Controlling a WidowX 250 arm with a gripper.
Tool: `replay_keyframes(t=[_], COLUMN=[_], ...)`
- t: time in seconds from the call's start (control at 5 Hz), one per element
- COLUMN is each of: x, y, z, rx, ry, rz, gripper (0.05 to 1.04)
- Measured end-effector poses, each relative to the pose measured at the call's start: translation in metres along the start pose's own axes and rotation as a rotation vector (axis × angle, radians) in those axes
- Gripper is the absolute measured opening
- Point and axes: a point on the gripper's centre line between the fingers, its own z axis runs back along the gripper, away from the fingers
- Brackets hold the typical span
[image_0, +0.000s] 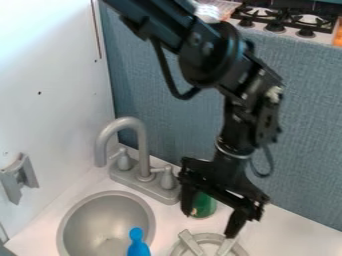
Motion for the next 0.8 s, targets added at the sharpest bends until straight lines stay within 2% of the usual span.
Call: replay_keyframes(t=[0.2, 0.4, 0.8], x=[-0.011, -0.025, -0.03], y=[-0.037, -0.058, -0.091], z=[-0.008, -0.029, -0.076], rx=[-0.004, 0.016, -0.092], ry=[-0.05, 0.002, 0.062], rz=[-0.108, -0.18, -0.28], gripper=[1.001, 1.001, 1.001])
